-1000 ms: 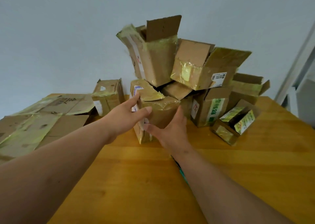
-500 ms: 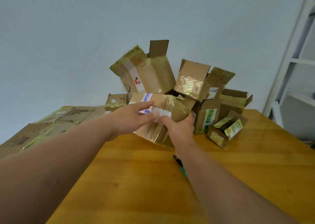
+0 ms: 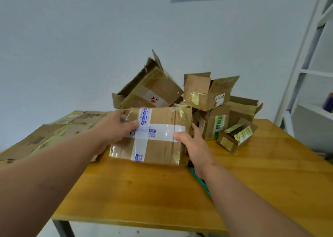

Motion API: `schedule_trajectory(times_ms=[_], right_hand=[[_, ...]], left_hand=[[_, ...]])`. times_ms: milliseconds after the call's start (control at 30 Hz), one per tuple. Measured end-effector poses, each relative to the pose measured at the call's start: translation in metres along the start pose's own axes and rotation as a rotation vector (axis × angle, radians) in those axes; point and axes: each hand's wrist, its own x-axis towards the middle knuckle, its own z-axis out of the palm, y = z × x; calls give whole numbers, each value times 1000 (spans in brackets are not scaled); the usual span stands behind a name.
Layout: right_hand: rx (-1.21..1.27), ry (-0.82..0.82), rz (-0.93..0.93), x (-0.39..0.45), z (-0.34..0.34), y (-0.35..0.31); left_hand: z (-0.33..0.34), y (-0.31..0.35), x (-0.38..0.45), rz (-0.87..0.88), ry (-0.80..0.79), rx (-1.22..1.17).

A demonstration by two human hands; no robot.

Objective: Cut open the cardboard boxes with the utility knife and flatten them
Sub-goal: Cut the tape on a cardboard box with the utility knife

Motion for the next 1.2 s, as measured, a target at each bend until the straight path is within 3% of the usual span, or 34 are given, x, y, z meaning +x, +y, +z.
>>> schedule_trajectory(times_ms=[267, 500, 867, 1200], right_hand=[[-79, -92, 12, -18, -8, 20], [-216, 19, -2, -22, -17, 32], [-162, 62, -132, -41, -16, 35], [-200, 188, -185, -41, -9, 29]], left_hand=[[-5, -27, -25, -4, 48, -78], [2, -31, -38, 31, -40, 24], [0, -47, -49, 172, -62, -162], [-5, -38, -48, 298, 224, -75]])
